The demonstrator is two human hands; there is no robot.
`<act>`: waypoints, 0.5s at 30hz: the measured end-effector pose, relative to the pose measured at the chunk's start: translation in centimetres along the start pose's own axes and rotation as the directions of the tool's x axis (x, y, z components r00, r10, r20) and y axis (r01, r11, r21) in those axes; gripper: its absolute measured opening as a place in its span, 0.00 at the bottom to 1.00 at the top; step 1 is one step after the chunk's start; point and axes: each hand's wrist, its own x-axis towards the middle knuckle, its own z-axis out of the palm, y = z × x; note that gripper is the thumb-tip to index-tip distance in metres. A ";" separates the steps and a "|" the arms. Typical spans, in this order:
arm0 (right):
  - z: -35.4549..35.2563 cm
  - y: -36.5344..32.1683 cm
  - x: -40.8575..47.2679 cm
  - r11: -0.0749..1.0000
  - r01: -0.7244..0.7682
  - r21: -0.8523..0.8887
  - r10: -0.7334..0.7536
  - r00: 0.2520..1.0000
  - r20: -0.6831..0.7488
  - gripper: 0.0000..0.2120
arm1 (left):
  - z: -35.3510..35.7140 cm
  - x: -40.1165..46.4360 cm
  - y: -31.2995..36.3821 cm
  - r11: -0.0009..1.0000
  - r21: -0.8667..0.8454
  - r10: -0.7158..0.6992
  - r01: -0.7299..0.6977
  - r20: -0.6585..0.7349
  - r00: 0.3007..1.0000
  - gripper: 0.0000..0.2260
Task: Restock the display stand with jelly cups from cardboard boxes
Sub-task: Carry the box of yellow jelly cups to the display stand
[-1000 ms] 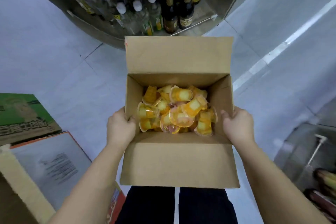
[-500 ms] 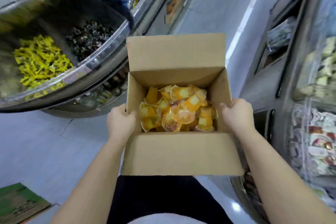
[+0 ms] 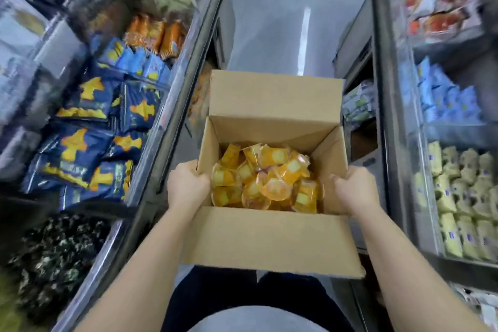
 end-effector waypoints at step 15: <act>-7.6 -15.8 36.4 0.995 -0.075 0.070 0.076 0.997 -0.019 0.10 | 9.9 32.6 25.3 0.997 0.065 0.042 -0.045 0.038 0.998 0.13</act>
